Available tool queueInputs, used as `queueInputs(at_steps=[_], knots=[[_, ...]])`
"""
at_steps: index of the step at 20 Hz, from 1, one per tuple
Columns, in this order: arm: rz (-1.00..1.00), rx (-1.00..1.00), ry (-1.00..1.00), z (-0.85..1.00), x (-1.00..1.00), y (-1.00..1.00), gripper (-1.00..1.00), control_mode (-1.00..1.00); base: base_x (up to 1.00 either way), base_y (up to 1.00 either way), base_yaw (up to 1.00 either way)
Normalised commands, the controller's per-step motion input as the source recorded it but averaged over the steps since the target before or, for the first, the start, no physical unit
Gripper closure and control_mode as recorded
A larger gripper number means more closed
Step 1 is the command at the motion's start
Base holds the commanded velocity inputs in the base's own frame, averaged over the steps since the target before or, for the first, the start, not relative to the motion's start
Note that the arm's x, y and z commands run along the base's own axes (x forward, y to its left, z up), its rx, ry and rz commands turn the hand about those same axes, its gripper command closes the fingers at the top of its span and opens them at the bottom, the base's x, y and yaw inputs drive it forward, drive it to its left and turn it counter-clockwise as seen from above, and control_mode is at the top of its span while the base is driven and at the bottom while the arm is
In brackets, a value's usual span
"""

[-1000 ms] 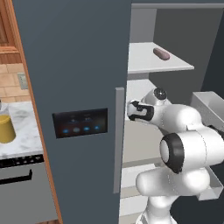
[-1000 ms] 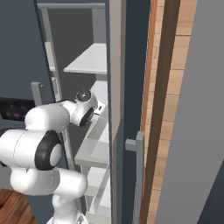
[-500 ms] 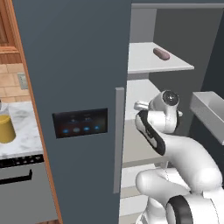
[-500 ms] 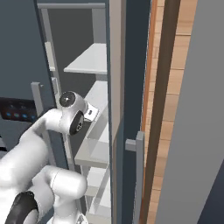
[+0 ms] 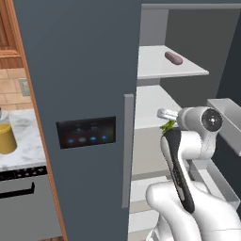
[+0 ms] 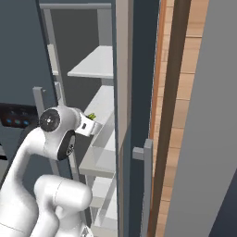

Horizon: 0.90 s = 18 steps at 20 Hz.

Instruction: Move the salami and asparagus from the second highest shelf to the top shelf to make space. Then, place the pitcher from the counter on the cleared second highest shelf.

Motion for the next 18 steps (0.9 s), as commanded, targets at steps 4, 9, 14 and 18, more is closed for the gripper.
queueInputs(at_steps=[4,9,14,18], knots=[[0.00,0.00,-0.21,0.82,-0.66,-0.04,1.00,-1.00,0.00,0.00,0.00],[0.00,0.00,-0.15,0.97,-0.34,0.00,1.00,-1.00,0.00,0.00,0.00],[0.00,0.00,-0.04,0.98,-0.04,0.00,1.00,-1.00,0.00,0.00,0.00],[0.00,0.00,0.00,0.77,0.03,0.00,1.00,-1.00,0.00,0.00,0.00]])
